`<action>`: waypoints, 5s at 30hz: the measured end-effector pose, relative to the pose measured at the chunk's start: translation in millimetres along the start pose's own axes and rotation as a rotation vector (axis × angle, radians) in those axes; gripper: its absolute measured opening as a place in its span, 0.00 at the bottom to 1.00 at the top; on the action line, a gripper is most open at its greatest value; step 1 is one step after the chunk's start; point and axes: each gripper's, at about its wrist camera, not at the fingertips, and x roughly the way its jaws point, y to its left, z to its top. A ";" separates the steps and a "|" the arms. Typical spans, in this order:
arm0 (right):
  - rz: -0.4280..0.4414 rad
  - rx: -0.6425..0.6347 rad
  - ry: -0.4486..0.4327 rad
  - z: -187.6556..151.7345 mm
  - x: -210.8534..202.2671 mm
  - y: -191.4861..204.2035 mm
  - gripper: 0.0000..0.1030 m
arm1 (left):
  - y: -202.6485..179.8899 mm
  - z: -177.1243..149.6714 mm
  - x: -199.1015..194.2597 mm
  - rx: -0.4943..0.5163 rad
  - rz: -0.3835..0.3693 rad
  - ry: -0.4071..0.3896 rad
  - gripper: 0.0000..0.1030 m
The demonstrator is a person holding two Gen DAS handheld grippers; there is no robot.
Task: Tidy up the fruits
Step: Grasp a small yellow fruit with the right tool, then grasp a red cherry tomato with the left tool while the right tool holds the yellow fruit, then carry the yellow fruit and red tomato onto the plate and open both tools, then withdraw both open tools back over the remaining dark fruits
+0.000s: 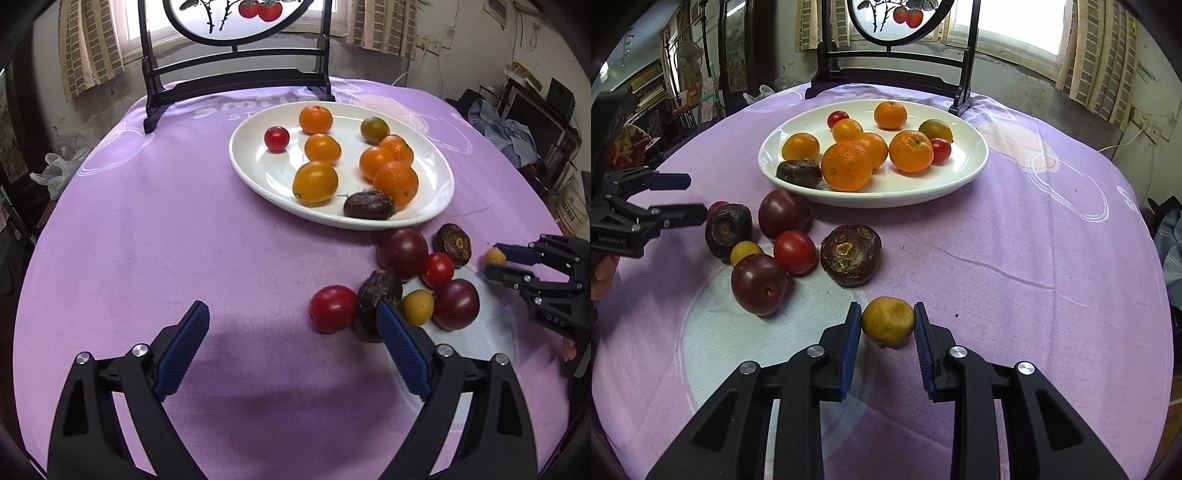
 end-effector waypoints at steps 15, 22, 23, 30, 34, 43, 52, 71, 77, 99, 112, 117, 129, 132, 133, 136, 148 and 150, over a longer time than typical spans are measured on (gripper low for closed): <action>0.027 -0.003 -0.015 1.8 -6.6 3.5 0.29 | -12.8 -15.0 23.0 0.109 0.082 0.037 0.78; 0.039 -0.001 -0.014 2.5 -6.5 6.2 0.29 | -27.9 -11.7 26.2 0.153 0.069 -0.030 0.65; 0.039 -0.004 -0.014 2.4 -6.2 7.2 0.29 | -30.5 -10.9 26.6 0.159 0.059 -0.038 0.62; 0.045 -0.015 -0.016 2.7 -6.6 10.9 0.29 | -39.6 -7.1 27.3 0.162 0.017 -0.046 0.31; 0.044 -0.009 -0.027 3.3 -9.4 10.0 0.29 | -30.6 -4.1 23.3 0.093 -0.022 -0.016 0.31; 0.057 0.008 -0.100 6.7 -23.0 9.7 0.28 | -21.3 2.7 -9.8 0.016 -0.099 -0.124 0.31; 0.058 0.029 -0.144 11.6 -26.1 8.3 0.28 | -11.5 16.5 -13.7 -0.092 -0.111 -0.130 0.30; 0.009 0.115 -0.206 81.2 18.0 -13.5 0.29 | -11.3 94.3 40.2 -0.302 -0.037 -0.081 0.31; 0.019 0.129 -0.160 76.3 39.5 -15.5 0.29 | -8.6 93.7 48.3 -0.319 -0.020 -0.099 0.31; -0.023 0.121 -0.205 58.0 4.9 -13.6 0.55 | -23.8 72.4 19.5 -0.252 0.028 -0.160 0.79; -0.038 0.150 -0.181 22.0 -12.9 -20.2 0.58 | -31.1 44.2 8.7 -0.204 -0.026 -0.121 0.83; -0.043 0.156 -0.195 15.6 -20.1 -20.3 0.58 | -33.9 25.6 6.3 -0.163 -0.048 -0.093 0.83; -0.045 0.148 -0.214 12.8 -26.4 -18.8 0.62 | -52.9 0.7 4.9 0.061 -0.023 -0.082 0.83; -0.042 0.146 -0.215 13.2 -26.8 -19.1 0.62 | -48.3 -0.2 4.4 0.059 -0.036 -0.079 0.83; -0.040 0.144 -0.214 13.2 -26.8 -19.0 0.62 | -46.0 -0.7 3.3 0.055 -0.047 -0.078 0.83; -0.039 0.145 -0.209 13.3 -25.8 -18.8 0.62 | -43.3 -1.9 2.2 0.062 -0.065 -0.070 0.83; -0.021 0.142 -0.198 13.4 -24.8 -15.0 0.63 | -40.0 -7.2 27.8 0.060 -0.051 0.058 0.75; -0.020 0.141 -0.197 13.5 -24.8 -14.9 0.63 | -43.3 -7.9 31.1 0.075 -0.022 0.056 0.73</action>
